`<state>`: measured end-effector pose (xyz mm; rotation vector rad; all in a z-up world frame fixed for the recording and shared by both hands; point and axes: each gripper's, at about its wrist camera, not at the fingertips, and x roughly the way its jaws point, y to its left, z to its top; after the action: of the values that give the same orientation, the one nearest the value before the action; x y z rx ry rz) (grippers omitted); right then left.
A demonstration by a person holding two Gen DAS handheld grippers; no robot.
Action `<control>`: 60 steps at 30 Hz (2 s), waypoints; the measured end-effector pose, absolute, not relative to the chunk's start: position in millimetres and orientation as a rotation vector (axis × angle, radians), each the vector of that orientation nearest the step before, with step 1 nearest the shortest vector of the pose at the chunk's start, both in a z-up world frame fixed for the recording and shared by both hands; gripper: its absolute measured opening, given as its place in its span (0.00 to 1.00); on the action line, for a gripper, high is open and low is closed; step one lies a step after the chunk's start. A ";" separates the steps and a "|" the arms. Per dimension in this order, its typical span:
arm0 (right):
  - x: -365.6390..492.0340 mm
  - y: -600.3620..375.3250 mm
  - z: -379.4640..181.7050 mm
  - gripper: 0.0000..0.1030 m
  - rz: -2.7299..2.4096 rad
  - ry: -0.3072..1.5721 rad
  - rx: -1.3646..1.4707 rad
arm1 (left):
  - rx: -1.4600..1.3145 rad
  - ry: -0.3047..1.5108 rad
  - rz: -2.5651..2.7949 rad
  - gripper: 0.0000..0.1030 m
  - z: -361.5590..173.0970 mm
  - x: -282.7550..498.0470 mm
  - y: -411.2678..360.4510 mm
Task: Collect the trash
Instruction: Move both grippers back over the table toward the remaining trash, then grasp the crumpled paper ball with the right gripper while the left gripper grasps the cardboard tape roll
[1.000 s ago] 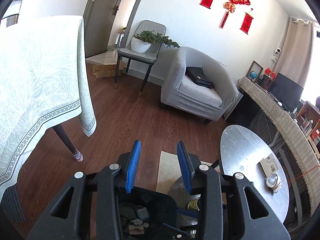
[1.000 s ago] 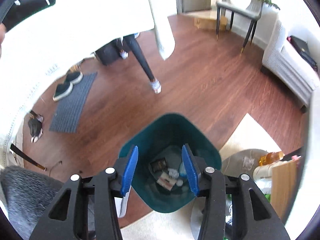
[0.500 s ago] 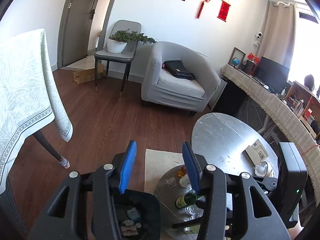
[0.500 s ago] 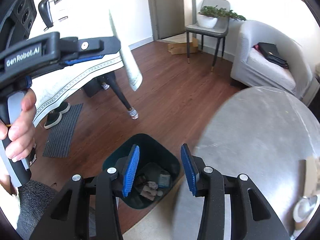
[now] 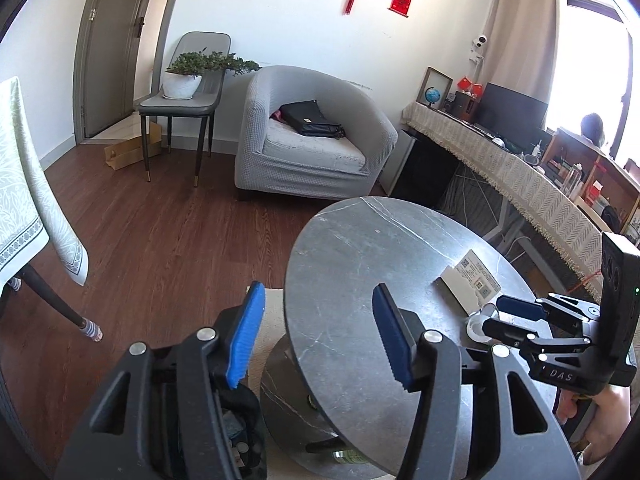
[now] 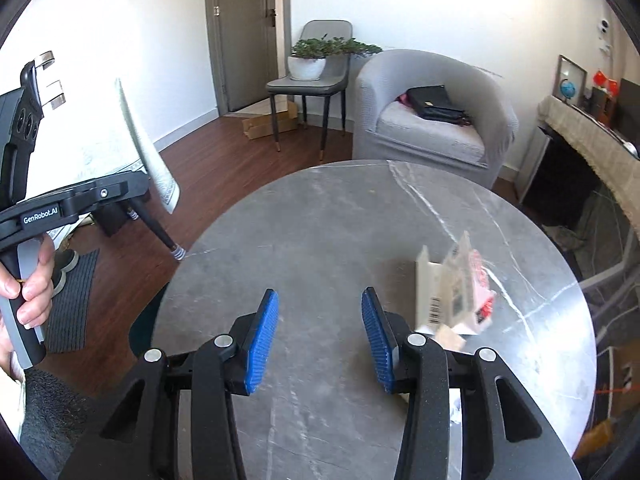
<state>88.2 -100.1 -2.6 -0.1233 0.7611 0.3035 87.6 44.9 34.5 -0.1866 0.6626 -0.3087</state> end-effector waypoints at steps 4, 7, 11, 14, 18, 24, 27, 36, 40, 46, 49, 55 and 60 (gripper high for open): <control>83.6 -137.0 -4.7 0.48 0.251 0.759 -0.089 | -0.173 0.679 -0.333 0.58 28.4 89.7 23.0; 78.5 -154.9 -9.2 0.54 0.220 0.762 -0.073 | -0.171 0.687 -0.350 0.58 25.6 92.0 7.3; 73.8 -174.6 -20.3 0.57 0.211 0.776 -0.047 | -0.161 0.699 -0.372 0.59 21.5 94.2 -12.9; 79.4 -185.6 -35.8 0.57 0.232 0.809 -0.001 | -0.147 0.708 -0.388 0.59 18.7 95.8 -25.8; 84.4 -200.6 -49.8 0.57 0.276 0.844 0.087 | -0.135 0.718 -0.410 0.60 15.0 95.7 -41.6; 84.8 -196.0 -54.5 0.51 0.326 0.862 0.112 | -0.120 0.737 -0.453 0.62 8.8 94.7 -60.3; 80.2 -194.2 -50.2 0.49 0.321 0.853 0.082 | -0.107 0.747 -0.480 0.63 7.1 94.0 -71.1; 65.2 -220.1 -32.4 0.49 0.205 0.813 0.038 | -0.077 0.755 -0.545 0.65 3.4 88.2 -97.5; 63.3 -228.9 -35.7 0.49 0.191 0.816 0.050 | -0.020 0.746 -0.597 0.71 3.1 82.8 -123.8; 59.1 -239.7 -35.6 0.49 0.184 0.809 0.060 | 0.056 0.730 -0.621 0.63 -1.2 77.2 -162.6; 56.1 -247.0 -39.6 0.49 0.180 0.817 0.062 | 0.085 0.743 -0.609 0.56 -7.6 80.7 -176.0; 47.3 -262.2 -45.8 0.49 0.174 0.830 0.072 | 0.077 0.764 -0.588 0.40 -17.7 89.0 -188.2; 44.5 -268.1 -47.2 0.49 0.174 0.833 0.078 | 0.047 0.785 -0.580 0.22 -23.8 93.3 -195.0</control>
<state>44.5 -268.1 -47.2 0.0780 0.8334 0.1742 93.3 -195.0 -23.8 0.0468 0.7852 -0.5796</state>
